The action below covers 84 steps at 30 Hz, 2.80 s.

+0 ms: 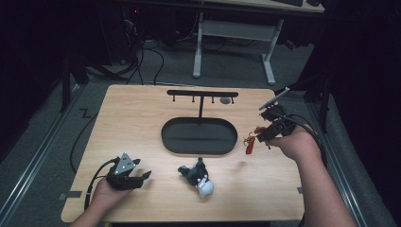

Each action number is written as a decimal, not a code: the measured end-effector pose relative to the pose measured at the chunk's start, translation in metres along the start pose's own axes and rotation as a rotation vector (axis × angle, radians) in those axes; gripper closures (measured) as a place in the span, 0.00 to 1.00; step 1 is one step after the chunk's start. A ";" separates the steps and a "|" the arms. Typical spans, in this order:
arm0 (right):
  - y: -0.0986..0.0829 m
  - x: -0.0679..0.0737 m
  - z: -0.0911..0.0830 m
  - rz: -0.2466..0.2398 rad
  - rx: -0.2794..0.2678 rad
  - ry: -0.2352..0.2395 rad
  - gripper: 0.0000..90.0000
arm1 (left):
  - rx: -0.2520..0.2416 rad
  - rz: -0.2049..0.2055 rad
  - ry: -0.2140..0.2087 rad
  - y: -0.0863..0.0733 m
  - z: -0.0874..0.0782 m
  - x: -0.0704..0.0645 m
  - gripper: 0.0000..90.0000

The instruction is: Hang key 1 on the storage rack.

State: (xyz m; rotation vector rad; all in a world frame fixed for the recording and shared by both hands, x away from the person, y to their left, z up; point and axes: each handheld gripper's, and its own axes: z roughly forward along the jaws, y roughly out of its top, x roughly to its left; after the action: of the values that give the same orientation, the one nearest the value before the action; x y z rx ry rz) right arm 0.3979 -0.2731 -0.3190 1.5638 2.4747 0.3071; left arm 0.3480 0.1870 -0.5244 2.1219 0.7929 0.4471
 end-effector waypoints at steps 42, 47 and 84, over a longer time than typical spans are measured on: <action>0.094 0.010 0.004 -0.015 -0.058 0.014 0.74 | -0.007 0.011 0.000 -0.001 -0.003 0.002 0.40; 0.101 0.011 0.000 -0.016 -0.062 0.005 0.74 | -0.009 0.007 0.000 -0.001 -0.003 0.002 0.40; 0.098 -0.015 0.038 0.095 -0.065 -0.004 0.74 | -0.004 0.012 0.001 -0.002 -0.002 0.001 0.40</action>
State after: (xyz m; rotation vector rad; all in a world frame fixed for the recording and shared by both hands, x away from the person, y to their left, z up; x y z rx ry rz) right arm 0.4991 -0.2429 -0.3275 1.6564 2.3671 0.3944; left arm 0.3469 0.1900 -0.5241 2.1239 0.7795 0.4558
